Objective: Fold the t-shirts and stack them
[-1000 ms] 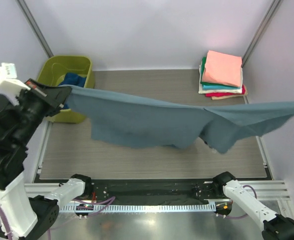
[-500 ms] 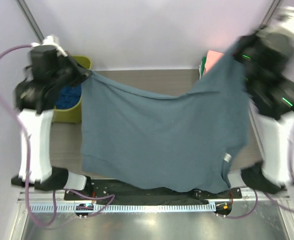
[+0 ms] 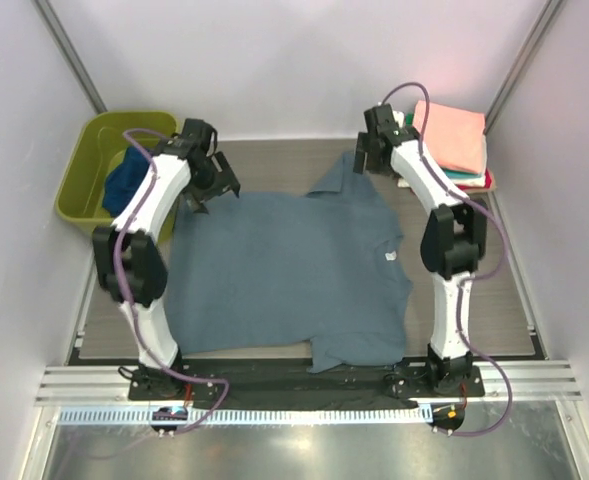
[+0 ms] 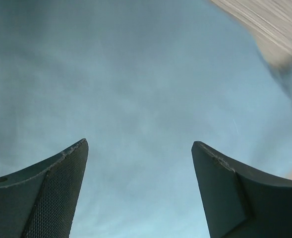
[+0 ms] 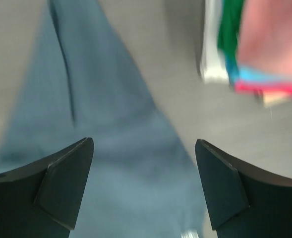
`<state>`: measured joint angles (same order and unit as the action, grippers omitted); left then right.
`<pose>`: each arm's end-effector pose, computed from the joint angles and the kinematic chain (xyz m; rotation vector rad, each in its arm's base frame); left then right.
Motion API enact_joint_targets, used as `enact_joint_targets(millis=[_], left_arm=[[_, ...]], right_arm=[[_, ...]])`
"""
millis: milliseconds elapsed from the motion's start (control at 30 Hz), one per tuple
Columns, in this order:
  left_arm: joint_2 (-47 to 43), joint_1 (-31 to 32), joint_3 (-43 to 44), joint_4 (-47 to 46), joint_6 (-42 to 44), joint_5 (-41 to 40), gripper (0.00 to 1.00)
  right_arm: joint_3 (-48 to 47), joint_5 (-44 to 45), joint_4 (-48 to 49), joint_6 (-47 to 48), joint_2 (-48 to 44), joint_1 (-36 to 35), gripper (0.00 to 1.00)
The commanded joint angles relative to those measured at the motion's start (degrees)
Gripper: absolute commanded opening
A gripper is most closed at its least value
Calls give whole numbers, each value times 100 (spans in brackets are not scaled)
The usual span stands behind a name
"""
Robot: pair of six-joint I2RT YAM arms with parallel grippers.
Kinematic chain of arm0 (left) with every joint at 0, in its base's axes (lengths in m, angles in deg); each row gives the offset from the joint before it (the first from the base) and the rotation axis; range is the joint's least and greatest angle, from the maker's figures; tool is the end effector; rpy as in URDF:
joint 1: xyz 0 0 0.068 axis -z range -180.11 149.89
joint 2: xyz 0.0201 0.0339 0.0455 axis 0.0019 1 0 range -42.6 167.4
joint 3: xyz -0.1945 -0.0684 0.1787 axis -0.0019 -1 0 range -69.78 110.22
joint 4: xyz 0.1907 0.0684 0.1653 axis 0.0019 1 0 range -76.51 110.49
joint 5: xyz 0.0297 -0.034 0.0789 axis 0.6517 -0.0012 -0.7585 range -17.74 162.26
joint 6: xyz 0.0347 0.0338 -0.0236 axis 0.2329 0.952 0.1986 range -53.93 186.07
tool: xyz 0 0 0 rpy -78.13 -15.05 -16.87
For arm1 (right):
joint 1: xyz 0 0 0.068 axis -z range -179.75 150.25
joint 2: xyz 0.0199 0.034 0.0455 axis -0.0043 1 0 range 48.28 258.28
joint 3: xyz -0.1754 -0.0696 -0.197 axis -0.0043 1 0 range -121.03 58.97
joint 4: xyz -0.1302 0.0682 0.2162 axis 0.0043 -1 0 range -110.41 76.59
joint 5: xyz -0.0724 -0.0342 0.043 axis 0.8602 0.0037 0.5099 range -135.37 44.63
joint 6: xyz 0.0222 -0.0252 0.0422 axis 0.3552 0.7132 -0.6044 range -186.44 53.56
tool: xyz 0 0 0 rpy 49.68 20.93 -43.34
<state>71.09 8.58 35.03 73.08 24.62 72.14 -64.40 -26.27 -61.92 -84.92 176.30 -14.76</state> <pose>0.4128 -0.0631 0.2748 -0.7878 2.6784 -0.2223 0.4823 0.1172 0.2752 0.2099 2.4256 -0.1583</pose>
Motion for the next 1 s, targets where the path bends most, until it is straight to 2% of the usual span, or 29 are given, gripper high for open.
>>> enact_joint_targets(millis=[0, 67, 167, 267, 433, 533, 600, 700, 800, 967], left_arm=[[-1557, 186, -504, -360, 76, -523, 86], [-1901, 291, -1283, -570, 15, -603, 84], [-2526, 370, -2390, -1238, -100, -525, 81], [-2834, 502, -2755, -1346, 57, -445, 77], [-3458, 652, -2914, -608, 699, -594, 76], [-4011, 660, -3115, -396, 1094, -1032, 76], [-4379, 660, -3528, -545, 1279, -1603, 77], [-4566, 660, -3986, -668, 1403, -2228, 77], [-4452, 660, -4039, -703, 1394, -1958, 76], [-4320, 669, -3986, -686, 1412, -2001, 74]], right_arm=[[1408, -352, 1290, -243, -2570, -99, 90], [2486, -642, 1650, -375, -3088, -99, 90], [3570, -1222, 2255, -604, -3293, -99, 90], [3847, -1741, 2731, -701, -3127, -99, 86], [3338, -2164, 2996, -727, -2127, -117, 81], [2741, -2261, 3032, -762, -1442, -108, 80], [2302, -2391, 3102, -850, -1080, -99, 78], [1721, -2454, 3093, -956, -429, -117, 75], [1255, -2594, 3111, -1000, 81, -108, 72], [763, -2665, 3102, -1079, 609, -117, 70]])
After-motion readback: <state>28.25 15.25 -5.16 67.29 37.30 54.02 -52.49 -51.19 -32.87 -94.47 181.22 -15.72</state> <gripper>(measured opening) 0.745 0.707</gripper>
